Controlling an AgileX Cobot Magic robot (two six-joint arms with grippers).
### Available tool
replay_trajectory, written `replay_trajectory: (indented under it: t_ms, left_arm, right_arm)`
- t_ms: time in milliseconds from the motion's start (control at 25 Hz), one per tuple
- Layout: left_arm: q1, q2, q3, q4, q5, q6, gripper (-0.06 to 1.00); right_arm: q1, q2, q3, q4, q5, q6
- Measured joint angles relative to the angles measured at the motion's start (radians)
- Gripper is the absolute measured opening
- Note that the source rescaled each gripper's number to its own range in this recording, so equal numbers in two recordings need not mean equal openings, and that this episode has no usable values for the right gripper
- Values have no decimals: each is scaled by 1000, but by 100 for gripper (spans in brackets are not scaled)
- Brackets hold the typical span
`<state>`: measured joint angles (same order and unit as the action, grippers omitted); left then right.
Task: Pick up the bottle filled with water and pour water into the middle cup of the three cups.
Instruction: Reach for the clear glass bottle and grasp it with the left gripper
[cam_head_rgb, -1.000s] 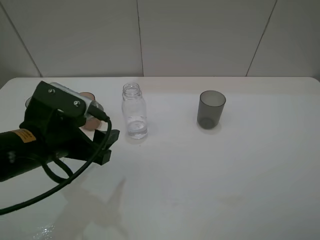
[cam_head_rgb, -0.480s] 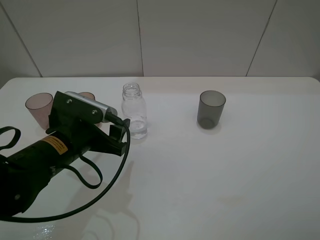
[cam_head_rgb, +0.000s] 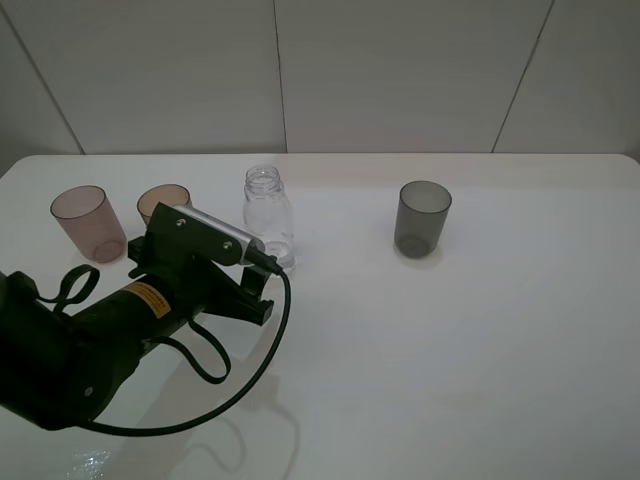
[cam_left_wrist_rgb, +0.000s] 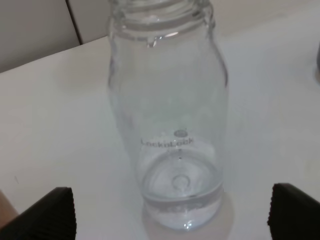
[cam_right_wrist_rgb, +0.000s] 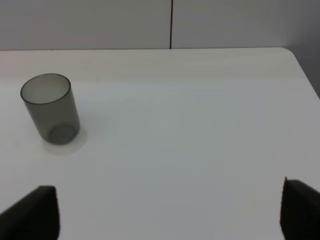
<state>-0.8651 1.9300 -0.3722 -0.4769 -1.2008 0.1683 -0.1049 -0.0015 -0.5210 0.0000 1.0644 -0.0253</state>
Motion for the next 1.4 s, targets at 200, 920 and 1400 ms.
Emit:
replay_trajectory:
  t_ms: [200,920,1400]
  left_arm:
    - [55,28,-61,13,-2,-60,100]
    - [103,179,-200,83,-8,-91,100]
    - [114,235,-255,109,-9,-91,100]
  right_arm:
    - [0,0,0,0,0,0]
    - [0,0,0,0,0,0]
    - [0,0,0,-6,0,0]
